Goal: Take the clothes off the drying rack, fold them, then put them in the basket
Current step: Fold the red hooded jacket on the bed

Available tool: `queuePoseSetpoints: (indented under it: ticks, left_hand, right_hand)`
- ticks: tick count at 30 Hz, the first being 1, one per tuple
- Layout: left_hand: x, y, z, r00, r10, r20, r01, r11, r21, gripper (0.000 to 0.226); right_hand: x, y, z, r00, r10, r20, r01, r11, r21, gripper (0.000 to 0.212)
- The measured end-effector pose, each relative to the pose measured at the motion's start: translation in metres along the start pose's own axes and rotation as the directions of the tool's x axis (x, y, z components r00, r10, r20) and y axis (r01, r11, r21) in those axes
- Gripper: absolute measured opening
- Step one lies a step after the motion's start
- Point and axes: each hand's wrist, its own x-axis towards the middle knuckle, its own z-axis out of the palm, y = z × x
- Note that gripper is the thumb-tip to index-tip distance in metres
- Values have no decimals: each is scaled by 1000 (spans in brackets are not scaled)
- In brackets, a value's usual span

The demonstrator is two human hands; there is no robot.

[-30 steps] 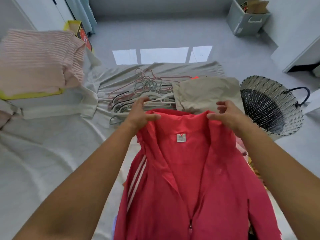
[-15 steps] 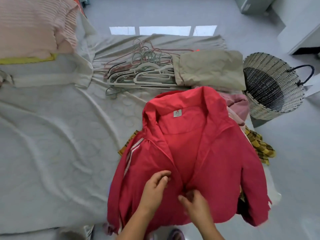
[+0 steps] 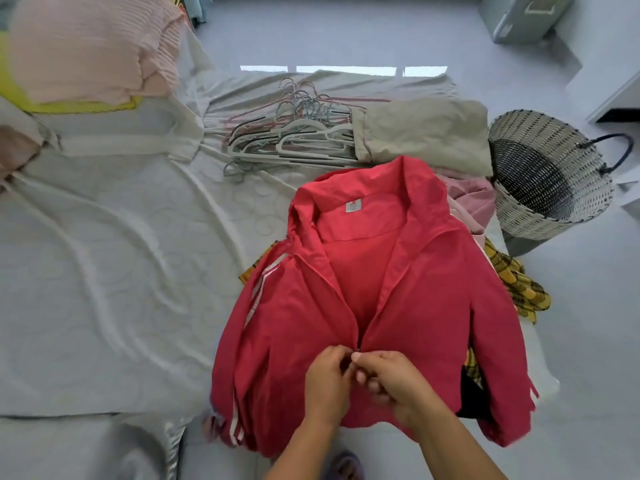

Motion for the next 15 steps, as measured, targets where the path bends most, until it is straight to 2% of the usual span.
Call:
queuePoseSetpoints:
  ticks: [2,4,6,8,11,13,15]
  left_hand:
    - [3,-2,0,999,47,19,-47,999,-13,28]
    - [2,-7,-1,993,108,44,-110,993,51,11]
    - [-2,-17,-2,986,157,63,-164,978,127,19]
    - [-4,-24,-2,980,188,72,-199,958,207,22]
    - [10,-2,-15,985,122,118,-145,965,217,27]
    - [35,27,-25,994,110,11,-110,979,174,41]
    - [61,52,-29,983,150,-103,-134,979,153,31]
  right_hand:
    - [0,-10,1,1000,-10,-2,10,991,136,23]
    - [2,-31,3,998,-63,-17,66,965,253,23]
    - [6,-62,3,988,-146,-51,154,946,284,22]
    - [10,-96,3,975,-209,-71,220,940,262,23]
    - [11,-122,4,976,-213,-38,215,972,94,22]
    - [9,-122,4,985,-170,-4,170,985,-7,23]
    - [8,-117,3,989,-144,26,144,990,4,24]
